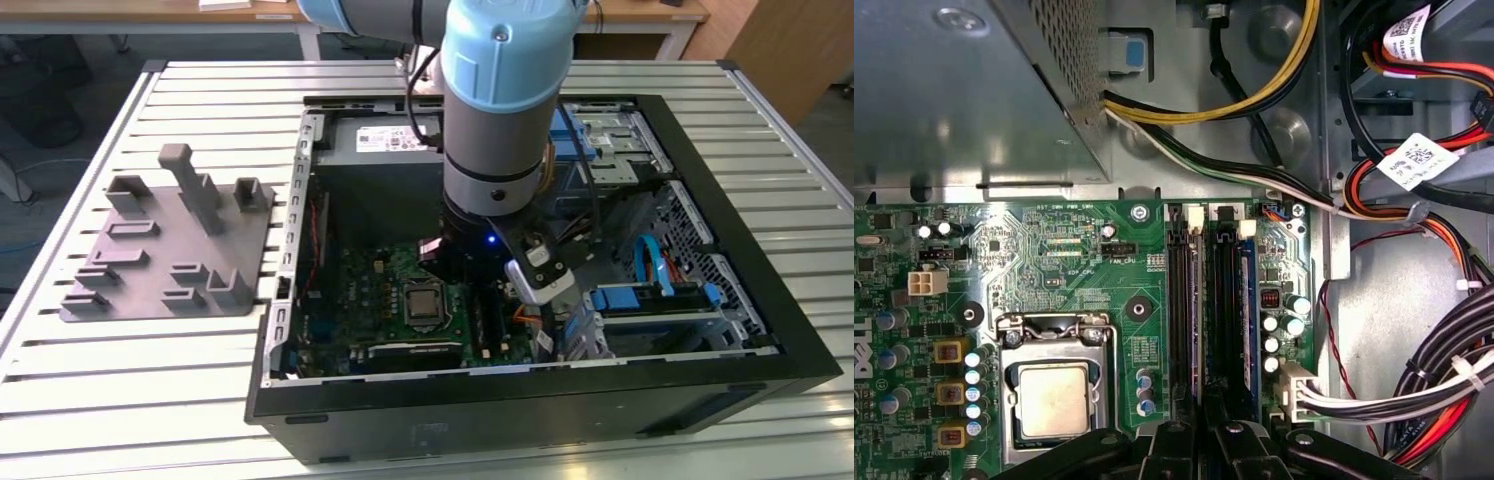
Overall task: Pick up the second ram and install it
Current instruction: 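Insert the second ram into the second slot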
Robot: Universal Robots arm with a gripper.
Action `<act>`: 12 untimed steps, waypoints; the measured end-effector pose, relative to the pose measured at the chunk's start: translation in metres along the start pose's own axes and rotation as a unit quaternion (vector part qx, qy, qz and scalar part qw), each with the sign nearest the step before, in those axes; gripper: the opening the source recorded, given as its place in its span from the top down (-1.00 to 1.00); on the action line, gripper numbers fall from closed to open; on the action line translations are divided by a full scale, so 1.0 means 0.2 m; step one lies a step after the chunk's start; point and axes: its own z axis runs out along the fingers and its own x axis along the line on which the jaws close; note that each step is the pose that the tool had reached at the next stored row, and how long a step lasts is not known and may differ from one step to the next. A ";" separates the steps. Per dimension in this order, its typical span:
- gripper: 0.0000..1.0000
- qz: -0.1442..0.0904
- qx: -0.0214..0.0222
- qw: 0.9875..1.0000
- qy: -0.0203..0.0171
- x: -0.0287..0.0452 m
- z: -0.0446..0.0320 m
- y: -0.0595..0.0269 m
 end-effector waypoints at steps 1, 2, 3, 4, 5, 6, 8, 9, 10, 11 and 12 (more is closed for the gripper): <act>0.72 0.000 0.000 1.000 0.000 0.000 -0.002 0.000; 0.72 0.000 0.000 1.000 0.000 0.000 -0.006 0.000; 0.72 0.000 0.000 1.000 0.000 -0.001 -0.010 0.000; 0.72 0.000 0.000 1.000 0.000 -0.001 -0.016 0.000; 0.72 0.000 0.000 1.000 0.000 -0.001 -0.021 0.000; 0.72 0.000 0.000 1.000 0.000 -0.001 -0.023 0.000; 0.72 -0.002 0.000 1.000 0.000 -0.004 -0.023 0.000; 0.72 -0.005 0.000 1.000 0.001 -0.004 -0.023 0.000; 0.72 -0.008 0.000 1.000 0.001 -0.005 -0.024 0.000; 0.72 -0.010 0.000 1.000 0.001 -0.005 -0.024 0.000; 0.72 -0.011 0.000 1.000 0.001 -0.006 -0.024 0.000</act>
